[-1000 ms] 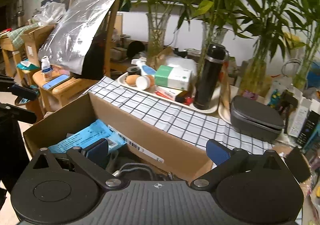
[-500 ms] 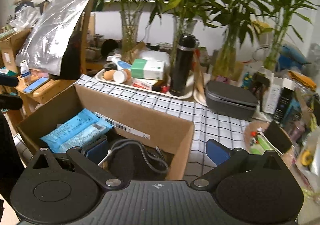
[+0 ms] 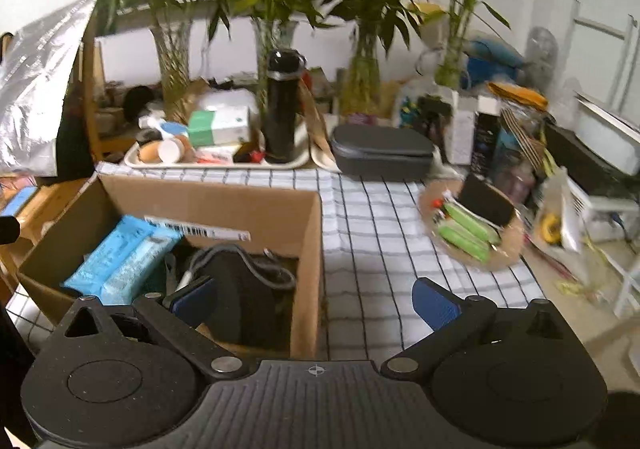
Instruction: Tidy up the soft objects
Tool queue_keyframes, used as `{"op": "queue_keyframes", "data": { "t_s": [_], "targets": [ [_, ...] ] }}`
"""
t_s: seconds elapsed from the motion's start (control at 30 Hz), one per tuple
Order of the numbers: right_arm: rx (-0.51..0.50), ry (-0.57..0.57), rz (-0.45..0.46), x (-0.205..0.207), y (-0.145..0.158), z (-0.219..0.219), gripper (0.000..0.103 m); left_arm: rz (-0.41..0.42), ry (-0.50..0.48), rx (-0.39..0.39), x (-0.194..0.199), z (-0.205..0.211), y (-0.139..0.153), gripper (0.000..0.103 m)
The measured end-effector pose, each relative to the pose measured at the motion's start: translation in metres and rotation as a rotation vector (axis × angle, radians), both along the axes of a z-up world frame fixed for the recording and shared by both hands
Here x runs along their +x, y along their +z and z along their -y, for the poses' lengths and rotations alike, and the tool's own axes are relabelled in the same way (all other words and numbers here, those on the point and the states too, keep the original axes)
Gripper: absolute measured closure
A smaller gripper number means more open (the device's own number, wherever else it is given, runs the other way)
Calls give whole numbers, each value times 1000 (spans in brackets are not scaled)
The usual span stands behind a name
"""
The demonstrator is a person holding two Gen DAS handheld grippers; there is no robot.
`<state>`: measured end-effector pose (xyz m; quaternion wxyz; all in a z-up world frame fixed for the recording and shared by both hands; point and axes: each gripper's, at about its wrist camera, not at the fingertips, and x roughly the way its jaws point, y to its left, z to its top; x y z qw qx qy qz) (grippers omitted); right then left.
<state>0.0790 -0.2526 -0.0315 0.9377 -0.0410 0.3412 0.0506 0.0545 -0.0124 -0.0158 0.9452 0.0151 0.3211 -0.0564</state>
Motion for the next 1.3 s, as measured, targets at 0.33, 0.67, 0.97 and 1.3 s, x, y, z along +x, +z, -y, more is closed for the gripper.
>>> {"op": "queue_keyframes", "data": {
  "t_s": [0.33, 0.67, 0.97, 1.3],
  "targets": [
    [-54, 7, -120, -15, -9, -14, 0, -110, -18, 78, -5, 15, -9, 0],
    [-108, 26, -182, -21, -16, -28, 0, -185, -1, 110, -8, 21, -20, 0],
    [-118, 31, -205, -19, -20, -30, 0, -249, 7, 76, -5, 19, -31, 0],
    [-125, 36, -208, -18, -21, -31, 0, -242, 2, 98, -5, 23, -34, 0]
  ]
}}
